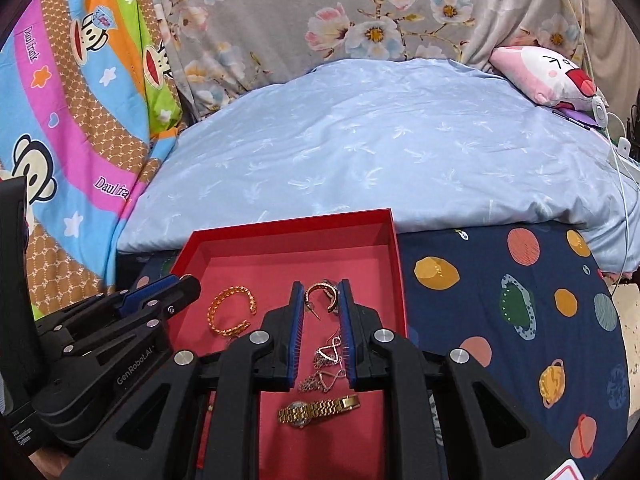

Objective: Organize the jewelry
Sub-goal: 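Lower both tools into the tray and open them to release the earrings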

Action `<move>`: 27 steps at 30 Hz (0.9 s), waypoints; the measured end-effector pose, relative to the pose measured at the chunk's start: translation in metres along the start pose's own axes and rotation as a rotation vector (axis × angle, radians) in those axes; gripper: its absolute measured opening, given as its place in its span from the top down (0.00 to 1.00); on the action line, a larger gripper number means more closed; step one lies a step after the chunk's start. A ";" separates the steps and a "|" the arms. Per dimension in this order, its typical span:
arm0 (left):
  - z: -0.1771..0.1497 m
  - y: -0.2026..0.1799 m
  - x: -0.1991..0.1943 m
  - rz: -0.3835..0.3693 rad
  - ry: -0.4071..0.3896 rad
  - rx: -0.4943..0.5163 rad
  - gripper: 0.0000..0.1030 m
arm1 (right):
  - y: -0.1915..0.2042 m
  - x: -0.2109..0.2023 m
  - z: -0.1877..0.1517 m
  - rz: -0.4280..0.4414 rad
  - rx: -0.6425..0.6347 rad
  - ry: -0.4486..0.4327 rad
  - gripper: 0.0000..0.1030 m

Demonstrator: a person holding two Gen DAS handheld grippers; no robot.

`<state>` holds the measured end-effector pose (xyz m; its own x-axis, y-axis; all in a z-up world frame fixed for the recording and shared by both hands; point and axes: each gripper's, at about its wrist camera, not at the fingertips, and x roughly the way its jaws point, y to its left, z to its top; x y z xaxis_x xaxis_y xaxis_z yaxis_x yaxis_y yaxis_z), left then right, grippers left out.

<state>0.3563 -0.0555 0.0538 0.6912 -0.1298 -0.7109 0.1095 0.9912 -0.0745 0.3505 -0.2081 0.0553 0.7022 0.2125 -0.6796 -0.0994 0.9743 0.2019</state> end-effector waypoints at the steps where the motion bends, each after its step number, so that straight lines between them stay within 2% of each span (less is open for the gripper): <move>1: 0.001 0.000 0.003 0.002 0.002 0.001 0.83 | 0.001 0.003 0.000 -0.001 -0.003 0.004 0.85; 7: 0.005 -0.002 0.016 -0.005 0.013 0.004 0.82 | 0.002 0.018 0.002 -0.013 -0.018 0.019 0.84; 12: 0.004 -0.004 0.020 0.024 0.005 0.017 0.68 | -0.001 0.022 0.002 -0.021 -0.008 0.020 0.84; 15: 0.003 -0.002 0.015 0.033 -0.003 -0.002 0.50 | -0.001 0.018 0.003 -0.027 -0.012 0.017 0.81; 17: 0.002 0.001 0.004 0.055 -0.027 -0.017 0.31 | -0.001 0.009 0.003 -0.026 -0.004 0.001 0.75; 18: 0.001 0.003 -0.005 0.070 -0.043 -0.023 0.29 | -0.002 0.004 0.002 -0.026 0.000 -0.007 0.73; 20: -0.001 0.004 -0.018 0.089 -0.069 -0.023 0.27 | -0.003 -0.012 0.000 -0.034 0.009 -0.031 0.65; 23: -0.008 0.006 -0.041 0.111 -0.093 -0.006 0.27 | -0.002 -0.032 -0.007 -0.038 0.009 -0.049 0.64; 27: -0.023 0.007 -0.067 0.104 -0.093 -0.011 0.27 | 0.009 -0.061 -0.028 -0.065 -0.025 -0.072 0.56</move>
<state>0.2949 -0.0392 0.0847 0.7614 -0.0275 -0.6477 0.0260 0.9996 -0.0118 0.2871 -0.2100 0.0786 0.7565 0.1438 -0.6380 -0.0687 0.9876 0.1411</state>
